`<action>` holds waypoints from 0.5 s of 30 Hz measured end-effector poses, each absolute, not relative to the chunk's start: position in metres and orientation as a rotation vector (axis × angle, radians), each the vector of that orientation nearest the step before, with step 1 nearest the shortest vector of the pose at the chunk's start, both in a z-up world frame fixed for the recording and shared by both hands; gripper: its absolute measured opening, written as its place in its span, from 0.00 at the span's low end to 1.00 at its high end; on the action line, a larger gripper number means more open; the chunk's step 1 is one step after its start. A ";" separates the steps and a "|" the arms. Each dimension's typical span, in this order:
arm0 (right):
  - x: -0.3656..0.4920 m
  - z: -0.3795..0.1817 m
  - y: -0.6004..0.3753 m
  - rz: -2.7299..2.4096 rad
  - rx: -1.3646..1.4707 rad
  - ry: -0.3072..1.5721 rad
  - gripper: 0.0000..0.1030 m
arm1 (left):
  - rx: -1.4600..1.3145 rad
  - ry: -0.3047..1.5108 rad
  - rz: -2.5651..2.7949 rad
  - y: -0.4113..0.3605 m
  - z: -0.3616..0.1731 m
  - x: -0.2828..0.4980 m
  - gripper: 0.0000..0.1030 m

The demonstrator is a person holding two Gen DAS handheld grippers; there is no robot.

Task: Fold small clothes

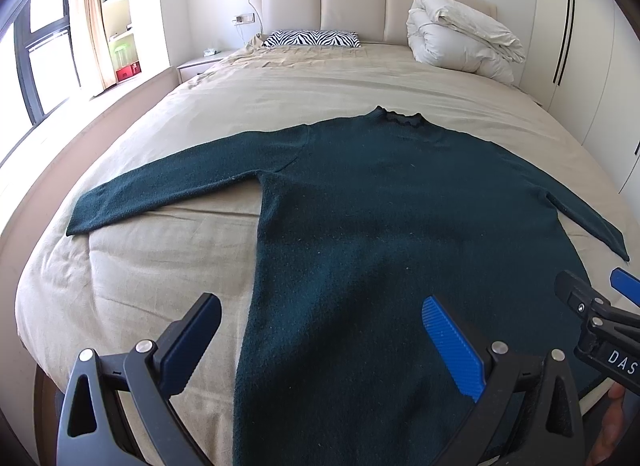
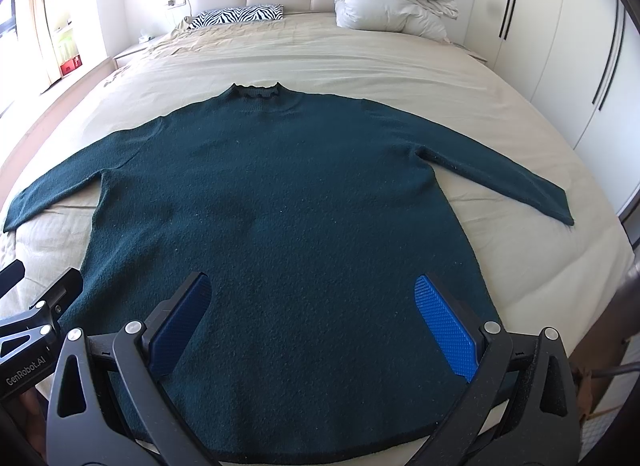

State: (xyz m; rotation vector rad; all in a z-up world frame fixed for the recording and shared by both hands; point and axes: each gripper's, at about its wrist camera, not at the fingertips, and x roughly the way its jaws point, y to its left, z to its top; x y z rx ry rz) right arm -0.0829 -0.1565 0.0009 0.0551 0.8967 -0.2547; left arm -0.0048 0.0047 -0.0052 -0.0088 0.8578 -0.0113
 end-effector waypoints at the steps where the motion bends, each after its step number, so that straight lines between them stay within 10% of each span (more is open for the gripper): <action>1: -0.083 0.001 -0.157 -0.254 0.056 0.897 1.00 | -0.010 0.858 -0.012 0.005 -0.005 -0.005 1.00; 15: -0.083 0.000 -0.156 -0.255 0.056 0.900 1.00 | -0.011 0.860 -0.012 0.006 -0.006 -0.004 1.00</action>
